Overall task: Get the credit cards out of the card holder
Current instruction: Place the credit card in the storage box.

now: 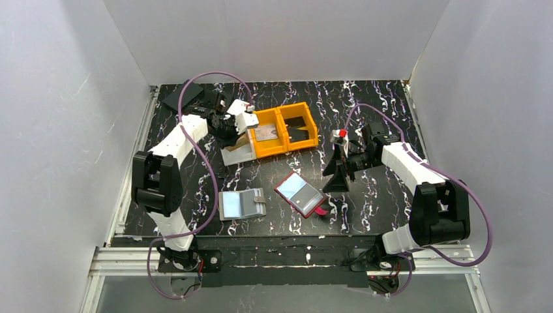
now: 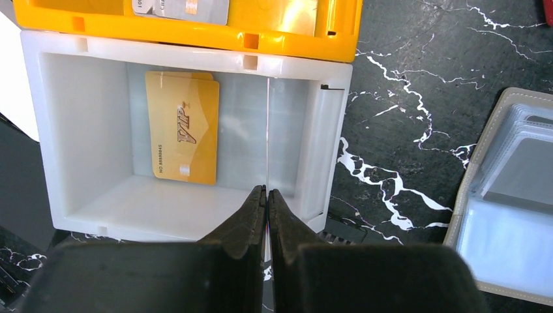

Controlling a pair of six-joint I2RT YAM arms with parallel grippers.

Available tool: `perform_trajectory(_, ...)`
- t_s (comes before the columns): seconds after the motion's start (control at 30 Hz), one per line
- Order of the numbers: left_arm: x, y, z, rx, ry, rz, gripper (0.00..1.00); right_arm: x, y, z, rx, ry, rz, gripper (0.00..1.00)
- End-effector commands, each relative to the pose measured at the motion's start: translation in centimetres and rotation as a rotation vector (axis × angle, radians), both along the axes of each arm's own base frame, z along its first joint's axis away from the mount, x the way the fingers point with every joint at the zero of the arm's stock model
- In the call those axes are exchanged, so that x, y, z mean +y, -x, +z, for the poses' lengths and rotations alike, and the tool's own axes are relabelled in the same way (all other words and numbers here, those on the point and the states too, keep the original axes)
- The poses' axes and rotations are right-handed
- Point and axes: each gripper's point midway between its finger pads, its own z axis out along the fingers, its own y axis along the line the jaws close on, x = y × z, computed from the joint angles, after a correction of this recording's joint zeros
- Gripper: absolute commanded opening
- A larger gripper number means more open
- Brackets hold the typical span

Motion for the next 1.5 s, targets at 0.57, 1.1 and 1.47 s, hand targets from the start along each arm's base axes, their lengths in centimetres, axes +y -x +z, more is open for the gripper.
perform_trajectory(0.57,0.5,-1.1,-1.3,0.048,-0.062,-0.003,0.00,0.1,0.2,0.5,0.023,-0.035,0.006,0.98)
perform_trajectory(1.1,0.2,-2.5,-2.8,0.071,-0.091,0.012,0.08,0.0,0.2,0.4,0.031,-0.032,0.004,0.98)
perform_trajectory(1.47,0.3,-3.4,-3.4,0.059,-0.113,0.034,0.03,0.0,0.1,0.5,0.031,-0.034,0.002,0.98)
